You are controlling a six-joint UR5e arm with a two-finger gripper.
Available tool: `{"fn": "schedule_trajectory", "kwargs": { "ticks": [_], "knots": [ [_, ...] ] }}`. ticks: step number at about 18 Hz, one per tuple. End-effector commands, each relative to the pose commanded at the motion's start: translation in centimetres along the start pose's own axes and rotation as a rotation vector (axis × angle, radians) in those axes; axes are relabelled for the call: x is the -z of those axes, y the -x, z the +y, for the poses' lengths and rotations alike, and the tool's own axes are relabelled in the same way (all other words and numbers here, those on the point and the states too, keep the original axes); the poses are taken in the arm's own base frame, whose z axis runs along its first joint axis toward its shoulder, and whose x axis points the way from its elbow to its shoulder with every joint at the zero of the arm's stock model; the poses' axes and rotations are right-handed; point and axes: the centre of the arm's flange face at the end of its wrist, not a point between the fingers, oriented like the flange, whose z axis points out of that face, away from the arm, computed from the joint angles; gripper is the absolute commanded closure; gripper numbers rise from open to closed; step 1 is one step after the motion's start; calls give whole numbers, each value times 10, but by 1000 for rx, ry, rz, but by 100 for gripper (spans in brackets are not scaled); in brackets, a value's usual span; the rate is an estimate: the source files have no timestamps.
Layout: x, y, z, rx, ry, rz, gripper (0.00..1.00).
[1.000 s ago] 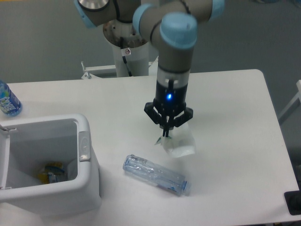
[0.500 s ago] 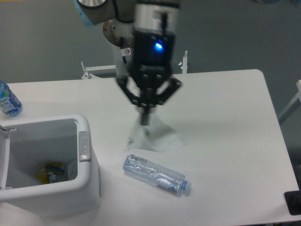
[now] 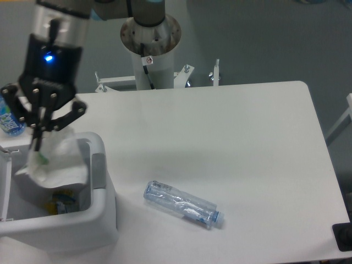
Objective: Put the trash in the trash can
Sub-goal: 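Lift the tissue, carry it over the white bin, and release it, then move the gripper to the clear plastic bottle and lower onto its cap end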
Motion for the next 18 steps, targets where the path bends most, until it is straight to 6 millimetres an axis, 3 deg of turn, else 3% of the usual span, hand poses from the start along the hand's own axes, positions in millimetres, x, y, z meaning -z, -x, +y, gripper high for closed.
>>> {"fn": "schedule_trajectory", "kwargs": {
  "ticks": [1,2,4,7,11,14,16,18],
  "knots": [
    [-2,1,1,0,3,-2,8],
    [-2,1,1,8,4,-3,0],
    [-1,9,0,23,3,-14,0],
    [5,41,-4,87,-7,-43,0],
    [32,135,-11,332,-58,-134,0],
    [46,206,-3,548,-83,-231,0],
    [29,244,18,629,-41,-321,0],
    [-6,270,46,658,36,-407,0]
  ]
}}
